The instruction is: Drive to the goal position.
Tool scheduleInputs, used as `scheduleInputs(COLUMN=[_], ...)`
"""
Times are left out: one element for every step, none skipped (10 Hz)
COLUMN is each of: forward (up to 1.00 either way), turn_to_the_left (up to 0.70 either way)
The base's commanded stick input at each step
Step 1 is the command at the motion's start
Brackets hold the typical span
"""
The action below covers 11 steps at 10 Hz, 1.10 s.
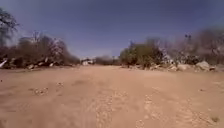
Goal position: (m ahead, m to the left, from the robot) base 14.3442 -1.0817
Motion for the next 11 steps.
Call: scheduleInputs(forward=[0.85, 0.85, 0.85, 0.85, 0.85, 0.85, 0.85, 0.85, 0.85, 0.85, 0.85], turn_to_the_left=[0.00, 0.00, 0.00, 0.00, 0.00, 0.00, 0.00, 0.00, 0.00, 0.00, 0.00])
